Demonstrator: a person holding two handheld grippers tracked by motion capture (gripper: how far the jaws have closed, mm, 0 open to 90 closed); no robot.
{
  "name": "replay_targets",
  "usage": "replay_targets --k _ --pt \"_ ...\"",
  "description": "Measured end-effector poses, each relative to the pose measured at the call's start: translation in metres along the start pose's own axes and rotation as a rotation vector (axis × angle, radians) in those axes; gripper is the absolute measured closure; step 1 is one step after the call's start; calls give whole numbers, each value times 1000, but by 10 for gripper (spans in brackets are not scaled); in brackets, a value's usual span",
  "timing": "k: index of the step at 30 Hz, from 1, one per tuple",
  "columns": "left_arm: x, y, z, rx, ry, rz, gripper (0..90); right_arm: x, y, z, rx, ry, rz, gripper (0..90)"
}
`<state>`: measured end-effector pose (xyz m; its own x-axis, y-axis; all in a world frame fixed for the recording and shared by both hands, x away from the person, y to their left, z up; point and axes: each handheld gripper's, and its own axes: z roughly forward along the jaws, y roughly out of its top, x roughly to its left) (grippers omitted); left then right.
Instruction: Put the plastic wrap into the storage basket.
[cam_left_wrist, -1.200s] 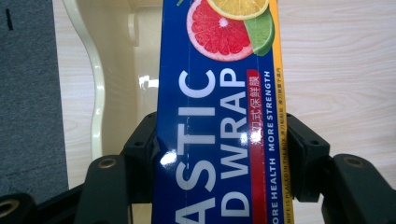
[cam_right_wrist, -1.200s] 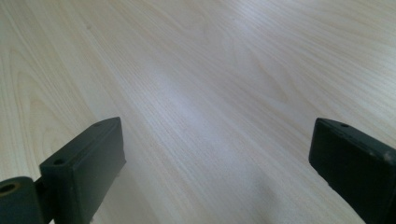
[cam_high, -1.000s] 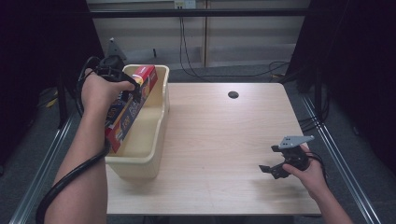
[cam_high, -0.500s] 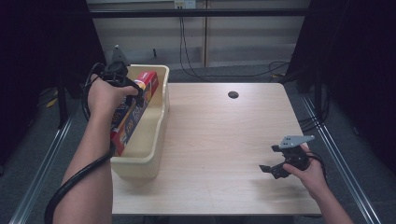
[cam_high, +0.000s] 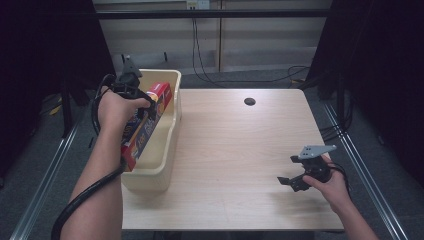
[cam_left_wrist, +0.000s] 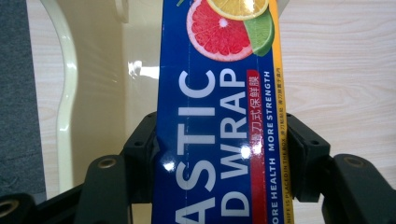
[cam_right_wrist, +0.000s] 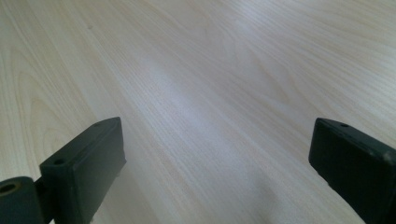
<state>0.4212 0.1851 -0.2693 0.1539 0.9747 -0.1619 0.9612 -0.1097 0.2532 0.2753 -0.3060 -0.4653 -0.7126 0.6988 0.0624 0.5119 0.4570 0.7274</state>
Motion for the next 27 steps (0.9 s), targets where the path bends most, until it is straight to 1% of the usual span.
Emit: replay_targets --k 1,3,4,8,9,13,14,15,16,17,18,20,25,27 --pt "0 0 3 3 -2 -10 402 0 0 0 1 -3 2 33" --pt "1 -1 6 8 -6 -15 402 0 0 0 0 -3 2 33" --pt "1 -1 7 10 -10 -26 403 0 0 1 0 -1 2 33" --pt "2 -1 10 15 -7 -27 402 0 0 1 1 0 -3 33" --pt "2 -2 12 16 -13 -36 402 0 1 1 1 -1 -3 33" --pt "2 -2 15 24 -11 -34 402 0 1 2 -2 1 -6 33" --pt "2 -2 16 24 -14 -26 402 0 1 2 -2 1 -6 33" --pt "2 -2 17 27 -16 -44 402 0 1 2 -1 2 -7 34" --pt "2 -2 18 28 -18 -38 402 0 1 2 0 1 -3 34" --pt "1 -3 19 27 -8 -37 402 0 1 1 1 -2 0 33" --pt "1 -3 19 27 -8 -37 402 0 1 1 1 -2 0 33" --pt "1 -3 21 34 -18 -41 402 0 1 1 0 -1 0 34" --pt "3 -3 23 39 -14 -40 401 -1 1 1 -4 0 -4 33" --pt "3 -4 25 45 -19 -49 401 -1 2 2 -1 -1 -1 33"
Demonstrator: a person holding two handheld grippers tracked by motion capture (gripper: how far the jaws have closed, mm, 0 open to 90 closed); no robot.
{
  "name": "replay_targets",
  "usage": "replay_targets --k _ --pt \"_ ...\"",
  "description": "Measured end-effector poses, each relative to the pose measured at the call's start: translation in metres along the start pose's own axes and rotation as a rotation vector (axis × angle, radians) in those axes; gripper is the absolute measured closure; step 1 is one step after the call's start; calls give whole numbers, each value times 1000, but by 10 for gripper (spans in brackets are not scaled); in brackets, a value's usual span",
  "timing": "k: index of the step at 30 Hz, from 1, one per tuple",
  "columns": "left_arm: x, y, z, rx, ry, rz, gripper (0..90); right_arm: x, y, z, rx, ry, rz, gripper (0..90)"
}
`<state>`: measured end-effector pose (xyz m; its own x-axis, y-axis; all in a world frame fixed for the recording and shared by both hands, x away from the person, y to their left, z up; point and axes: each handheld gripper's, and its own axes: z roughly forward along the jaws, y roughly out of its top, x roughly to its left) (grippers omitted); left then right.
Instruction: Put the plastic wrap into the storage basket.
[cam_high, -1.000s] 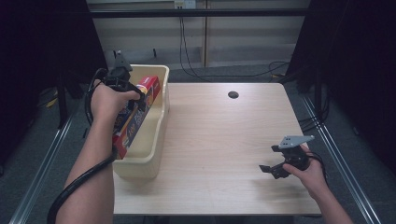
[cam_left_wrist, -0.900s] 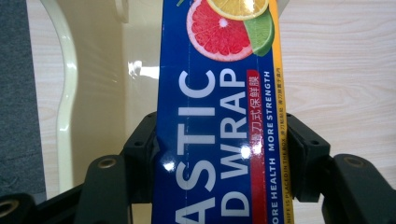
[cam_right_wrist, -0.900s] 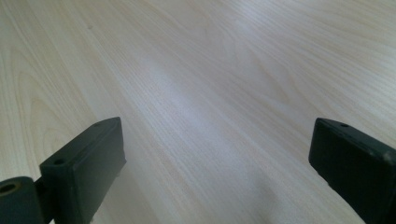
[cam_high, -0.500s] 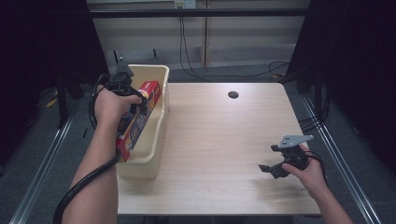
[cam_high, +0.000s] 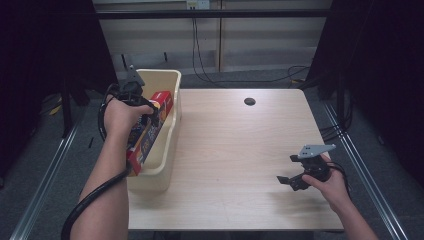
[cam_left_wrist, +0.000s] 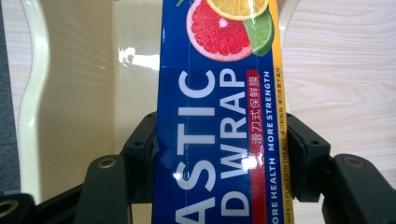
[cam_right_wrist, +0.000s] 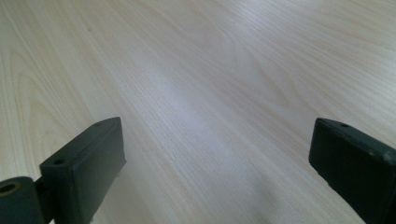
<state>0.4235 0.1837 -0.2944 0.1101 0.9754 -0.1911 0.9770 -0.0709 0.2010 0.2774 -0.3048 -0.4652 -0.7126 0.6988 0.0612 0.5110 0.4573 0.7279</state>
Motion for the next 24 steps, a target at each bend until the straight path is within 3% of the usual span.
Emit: replay_targets --k 24 --pt "4 -4 23 30 -3 -4 400 0 0 0 -6 -2 -3 33"
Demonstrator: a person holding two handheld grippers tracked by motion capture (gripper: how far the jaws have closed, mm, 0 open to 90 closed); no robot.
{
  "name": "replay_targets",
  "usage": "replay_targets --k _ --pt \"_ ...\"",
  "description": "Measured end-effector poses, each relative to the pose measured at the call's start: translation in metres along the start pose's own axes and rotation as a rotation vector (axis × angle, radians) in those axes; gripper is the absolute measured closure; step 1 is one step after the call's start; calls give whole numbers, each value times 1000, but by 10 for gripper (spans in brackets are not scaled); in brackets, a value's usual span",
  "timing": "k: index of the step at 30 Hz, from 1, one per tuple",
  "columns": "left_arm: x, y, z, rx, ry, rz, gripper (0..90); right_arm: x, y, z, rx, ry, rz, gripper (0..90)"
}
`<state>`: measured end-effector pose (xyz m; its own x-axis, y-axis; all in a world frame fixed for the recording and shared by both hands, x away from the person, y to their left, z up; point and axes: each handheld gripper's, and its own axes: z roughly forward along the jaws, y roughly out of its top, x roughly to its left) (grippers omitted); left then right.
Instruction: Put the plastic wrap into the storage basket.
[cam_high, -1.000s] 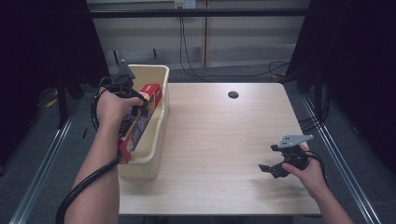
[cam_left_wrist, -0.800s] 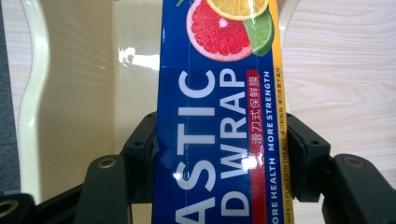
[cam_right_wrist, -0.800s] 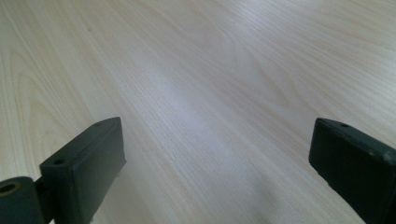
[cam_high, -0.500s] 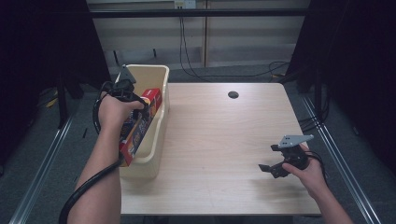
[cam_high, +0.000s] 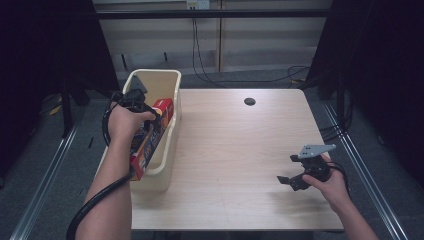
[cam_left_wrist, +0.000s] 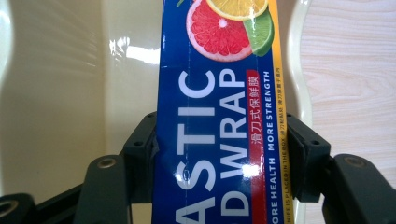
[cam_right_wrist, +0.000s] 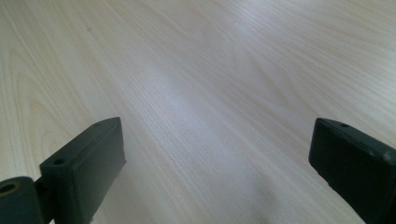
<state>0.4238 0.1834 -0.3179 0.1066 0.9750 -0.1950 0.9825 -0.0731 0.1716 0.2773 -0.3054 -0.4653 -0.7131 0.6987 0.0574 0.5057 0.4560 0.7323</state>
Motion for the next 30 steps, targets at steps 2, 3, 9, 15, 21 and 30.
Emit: replay_targets --k 2,3,9,15,21,30 --pt "1 0 1 3 -11 -4 400 0 0 0 -1 1 -1 33" --pt "1 -1 2 2 -12 -9 400 0 0 0 -2 2 -4 33" --pt "5 -2 5 8 -11 -18 400 0 0 0 -2 -1 -2 33" --pt "7 -3 7 14 -7 -9 400 1 0 1 4 4 -4 33" --pt "7 -3 11 9 -13 -26 399 1 0 1 1 0 -6 33" --pt "9 -2 15 18 -5 -41 397 1 0 1 2 -3 -6 33"
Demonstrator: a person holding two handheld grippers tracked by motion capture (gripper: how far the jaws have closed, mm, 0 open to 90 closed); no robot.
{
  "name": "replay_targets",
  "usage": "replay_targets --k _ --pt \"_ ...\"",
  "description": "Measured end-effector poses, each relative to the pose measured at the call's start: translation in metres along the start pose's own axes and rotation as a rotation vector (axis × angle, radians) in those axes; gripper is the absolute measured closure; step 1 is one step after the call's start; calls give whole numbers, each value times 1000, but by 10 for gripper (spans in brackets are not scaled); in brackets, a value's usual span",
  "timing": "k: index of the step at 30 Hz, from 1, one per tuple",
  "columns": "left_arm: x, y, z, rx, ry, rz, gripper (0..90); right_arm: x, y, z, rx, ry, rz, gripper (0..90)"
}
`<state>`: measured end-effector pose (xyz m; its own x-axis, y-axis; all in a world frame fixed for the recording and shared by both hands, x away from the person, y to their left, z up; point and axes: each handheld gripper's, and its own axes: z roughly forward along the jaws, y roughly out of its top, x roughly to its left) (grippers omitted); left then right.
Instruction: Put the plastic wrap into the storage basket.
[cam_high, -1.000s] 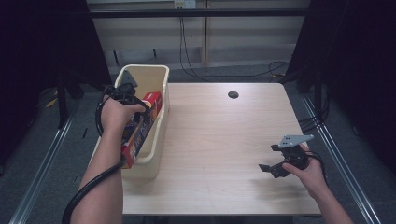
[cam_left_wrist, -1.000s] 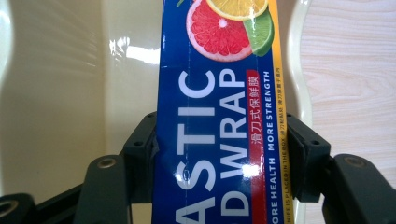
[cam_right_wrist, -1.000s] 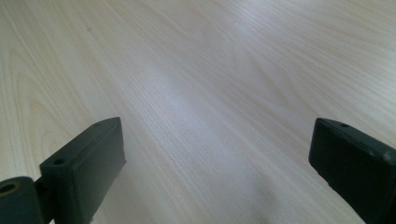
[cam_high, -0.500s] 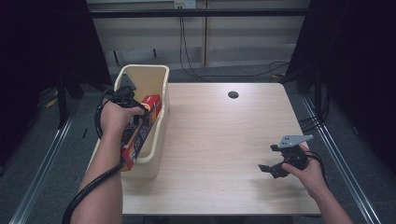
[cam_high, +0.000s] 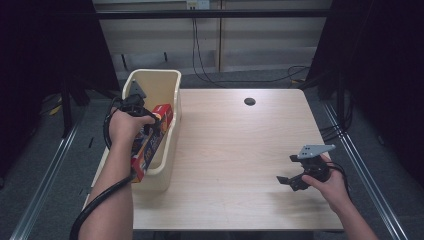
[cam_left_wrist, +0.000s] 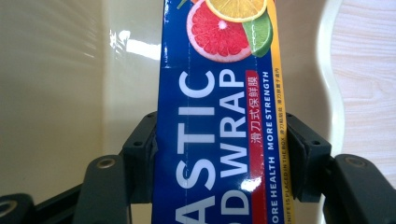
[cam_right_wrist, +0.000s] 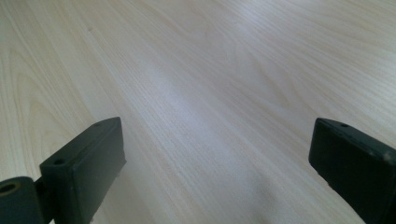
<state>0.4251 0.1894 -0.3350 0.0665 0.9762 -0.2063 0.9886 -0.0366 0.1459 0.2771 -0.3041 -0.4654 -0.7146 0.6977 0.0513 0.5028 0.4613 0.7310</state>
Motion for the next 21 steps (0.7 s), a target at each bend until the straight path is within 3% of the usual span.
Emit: replay_targets --k 21 --pt "0 0 8 28 7 -2 393 1 0 2 -1 2 -3 34"
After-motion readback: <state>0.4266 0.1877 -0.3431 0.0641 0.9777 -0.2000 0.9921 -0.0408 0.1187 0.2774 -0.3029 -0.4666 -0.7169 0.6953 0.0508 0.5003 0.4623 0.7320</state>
